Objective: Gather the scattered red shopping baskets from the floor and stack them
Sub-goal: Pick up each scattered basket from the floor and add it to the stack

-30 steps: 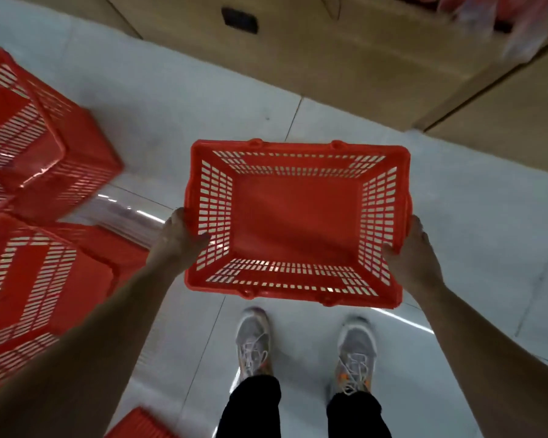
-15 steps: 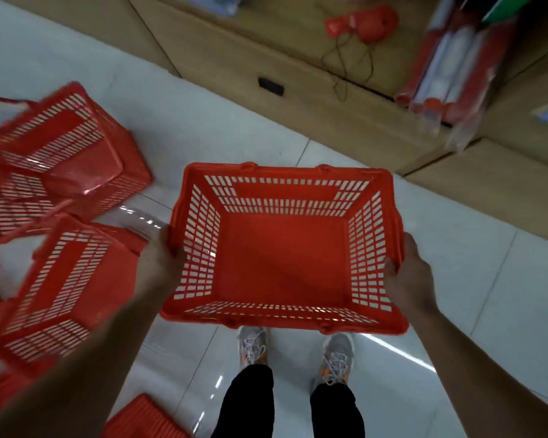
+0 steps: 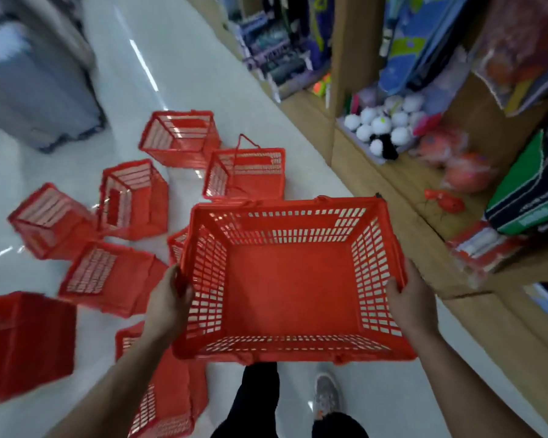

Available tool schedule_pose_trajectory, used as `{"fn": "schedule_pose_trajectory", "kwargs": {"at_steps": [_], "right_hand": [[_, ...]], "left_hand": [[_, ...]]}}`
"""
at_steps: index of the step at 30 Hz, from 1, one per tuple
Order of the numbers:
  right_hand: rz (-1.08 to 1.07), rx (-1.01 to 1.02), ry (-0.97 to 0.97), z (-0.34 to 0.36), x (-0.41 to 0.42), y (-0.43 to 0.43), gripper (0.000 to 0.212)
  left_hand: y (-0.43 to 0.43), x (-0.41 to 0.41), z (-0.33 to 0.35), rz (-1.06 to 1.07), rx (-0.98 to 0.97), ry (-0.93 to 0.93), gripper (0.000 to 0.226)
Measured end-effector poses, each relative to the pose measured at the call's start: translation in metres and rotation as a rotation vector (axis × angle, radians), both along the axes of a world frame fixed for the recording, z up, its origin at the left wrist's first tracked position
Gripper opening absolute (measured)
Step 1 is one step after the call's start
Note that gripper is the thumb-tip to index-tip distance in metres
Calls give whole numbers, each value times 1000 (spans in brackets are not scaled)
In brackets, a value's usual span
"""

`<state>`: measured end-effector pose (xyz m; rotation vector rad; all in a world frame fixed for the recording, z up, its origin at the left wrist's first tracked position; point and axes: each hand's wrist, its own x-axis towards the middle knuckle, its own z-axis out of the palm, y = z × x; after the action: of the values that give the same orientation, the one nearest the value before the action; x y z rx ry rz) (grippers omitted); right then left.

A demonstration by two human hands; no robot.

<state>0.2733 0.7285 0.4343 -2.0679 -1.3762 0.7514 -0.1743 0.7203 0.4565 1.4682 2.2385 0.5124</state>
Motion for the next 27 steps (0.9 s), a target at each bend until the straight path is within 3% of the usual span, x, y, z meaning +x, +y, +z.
{"fn": "schedule_pose_trajectory", "kwargs": {"at_steps": [3, 13, 21, 27], "right_hand": [[182, -30, 28, 46, -38, -1, 39], [714, 81, 50, 141, -247, -56, 49], [1043, 180, 10, 169, -419, -190, 51], [1230, 151, -15, 175, -534, -320, 52]], "left_hand": [[-89, -31, 49, 194, 34, -100, 48], [-367, -105, 128, 828, 170, -5, 46], [-587, -148, 132, 1167, 264, -16, 49], [-746, -195, 132, 1297, 245, -97, 47]]}}
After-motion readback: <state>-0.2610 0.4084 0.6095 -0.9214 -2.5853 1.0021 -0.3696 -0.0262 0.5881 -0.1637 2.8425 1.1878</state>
